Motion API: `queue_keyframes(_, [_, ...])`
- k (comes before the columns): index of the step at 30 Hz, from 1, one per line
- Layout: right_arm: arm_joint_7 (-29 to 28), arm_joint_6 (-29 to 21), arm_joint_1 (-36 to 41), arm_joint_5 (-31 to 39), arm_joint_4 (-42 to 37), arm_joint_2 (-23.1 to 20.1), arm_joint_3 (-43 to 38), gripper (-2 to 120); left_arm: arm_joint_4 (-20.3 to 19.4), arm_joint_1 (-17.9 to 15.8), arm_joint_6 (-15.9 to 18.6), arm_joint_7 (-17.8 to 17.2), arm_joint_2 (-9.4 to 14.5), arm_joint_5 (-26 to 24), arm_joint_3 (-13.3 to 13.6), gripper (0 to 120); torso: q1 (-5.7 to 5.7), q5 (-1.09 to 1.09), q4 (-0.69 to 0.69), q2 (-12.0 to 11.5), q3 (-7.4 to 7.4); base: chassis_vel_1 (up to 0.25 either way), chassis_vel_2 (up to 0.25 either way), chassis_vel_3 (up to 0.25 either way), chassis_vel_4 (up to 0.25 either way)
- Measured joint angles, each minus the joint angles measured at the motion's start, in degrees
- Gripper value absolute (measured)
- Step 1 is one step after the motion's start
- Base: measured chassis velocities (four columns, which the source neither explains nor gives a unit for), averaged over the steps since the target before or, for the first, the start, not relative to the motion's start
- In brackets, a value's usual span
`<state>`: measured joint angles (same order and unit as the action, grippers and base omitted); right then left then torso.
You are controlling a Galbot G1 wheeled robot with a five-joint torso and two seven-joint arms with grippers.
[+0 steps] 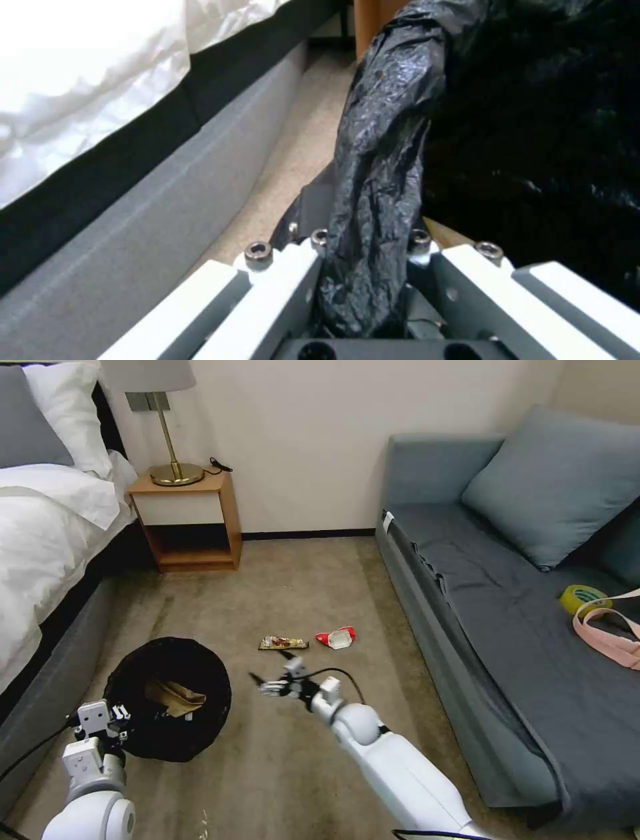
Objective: Pick up the trash bin, then pick up the garbage on the floor and place it into the trash bin.
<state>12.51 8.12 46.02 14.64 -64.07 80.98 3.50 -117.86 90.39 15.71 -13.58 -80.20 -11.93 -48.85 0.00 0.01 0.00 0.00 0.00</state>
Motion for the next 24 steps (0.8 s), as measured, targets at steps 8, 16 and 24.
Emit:
queue_keyframes(8, [-2.2, -1.0, -1.6, -2.7, 6.6, -0.7, -5.2, 100, -0.1, 0.0, 0.0, 0.0, 0.4, -0.3, -0.3, 2, 0.0, 0.0, -0.01, 0.0, 0.0, 0.0, 0.0, 0.0, 0.0])
queue_keyframes(16, [-3.9, -4.3, -2.7, -6.4, 11.1, -0.1, -9.0, 100, 0.1, 0.2, 0.0, 0.0, 0.4, -0.3, -0.3, 2, 0.0, -0.01, 0.0, 0.0, 0.0, 0.0, 0.0, 0.0, 0.0])
queue_keyframes(24, [-4.1, -5.4, -1.8, -7.5, 11.2, 0.4, -9.1, 100, 0.9, 0.1, 0.0, 0.0, 0.5, -0.3, -0.3, 2, 0.0, -0.02, 0.0, 0.0, 0.0, 0.0, 0.0, 0.0, 0.0])
